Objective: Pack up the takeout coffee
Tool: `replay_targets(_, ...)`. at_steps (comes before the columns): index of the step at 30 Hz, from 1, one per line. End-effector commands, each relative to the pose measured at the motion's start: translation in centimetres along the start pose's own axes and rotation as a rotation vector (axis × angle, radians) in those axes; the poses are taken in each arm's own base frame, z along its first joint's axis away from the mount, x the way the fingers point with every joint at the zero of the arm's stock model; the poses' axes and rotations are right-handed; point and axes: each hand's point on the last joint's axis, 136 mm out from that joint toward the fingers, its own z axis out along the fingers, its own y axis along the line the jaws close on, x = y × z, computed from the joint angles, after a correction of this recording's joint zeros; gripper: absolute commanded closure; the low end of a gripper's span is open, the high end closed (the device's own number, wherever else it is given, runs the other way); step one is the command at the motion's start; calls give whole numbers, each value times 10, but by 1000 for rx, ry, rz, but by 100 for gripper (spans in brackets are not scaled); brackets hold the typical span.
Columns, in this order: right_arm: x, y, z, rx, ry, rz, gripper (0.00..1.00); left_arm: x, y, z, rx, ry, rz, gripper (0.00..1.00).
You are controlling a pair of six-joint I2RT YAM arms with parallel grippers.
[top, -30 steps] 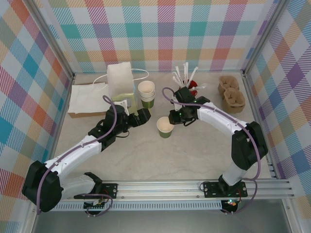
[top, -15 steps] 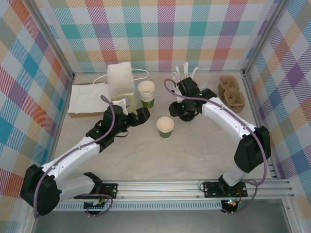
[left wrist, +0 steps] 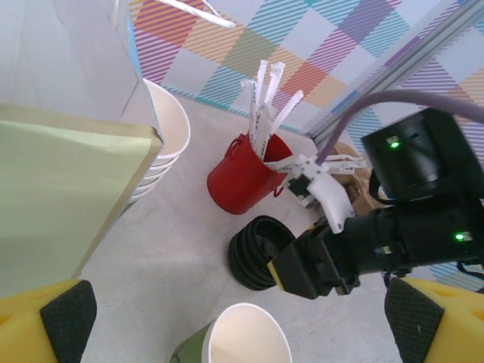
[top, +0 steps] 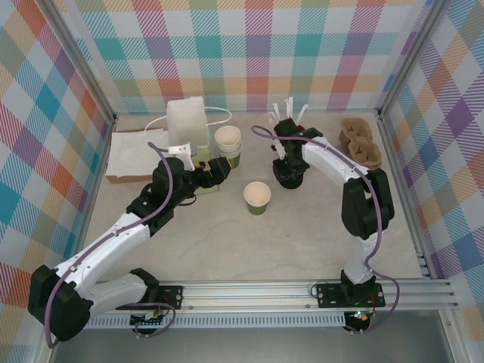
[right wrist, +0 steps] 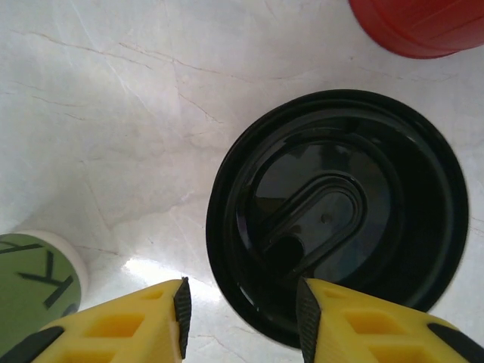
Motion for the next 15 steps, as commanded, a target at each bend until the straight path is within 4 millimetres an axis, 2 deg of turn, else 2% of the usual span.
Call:
replay_targets(1, -10, -3, -6, 10, -17, -33, 57, -4, -9, -2, 15, -12, 19, 0)
replay_targets(8, -17, -1, 6, 0, 0, -48, 58, -3, -8, -4, 11, -12, 11, 0)
replay_targets(15, -16, 4, 15, -29, 25, -46, 59, -4, -6, -6, 1, -15, 11, 0)
